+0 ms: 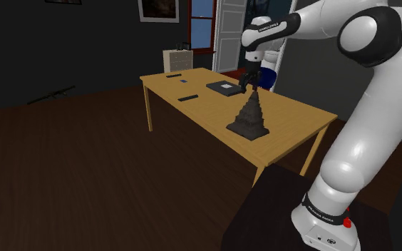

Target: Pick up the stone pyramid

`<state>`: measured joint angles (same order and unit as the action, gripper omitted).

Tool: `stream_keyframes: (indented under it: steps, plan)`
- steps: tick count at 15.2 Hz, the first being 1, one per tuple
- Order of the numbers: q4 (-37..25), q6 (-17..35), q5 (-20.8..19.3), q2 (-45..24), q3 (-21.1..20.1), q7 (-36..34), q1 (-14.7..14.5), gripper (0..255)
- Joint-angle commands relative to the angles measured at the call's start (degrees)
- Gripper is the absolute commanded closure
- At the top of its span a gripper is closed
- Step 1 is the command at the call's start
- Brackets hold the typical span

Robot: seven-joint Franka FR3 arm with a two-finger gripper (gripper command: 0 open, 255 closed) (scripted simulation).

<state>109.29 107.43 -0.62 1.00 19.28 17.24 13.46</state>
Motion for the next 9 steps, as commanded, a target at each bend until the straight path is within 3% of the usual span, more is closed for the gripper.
stream_keyframes:
  steps: [1, 9]
  plan:
    - [-2.9, -1.0, 1.2, -7.9, 1.2, 1.3, 1.1, 0]
    - [-0.9, 3.8, 2.4, -11.3, 1.4, 2.2, 1.9, 0]
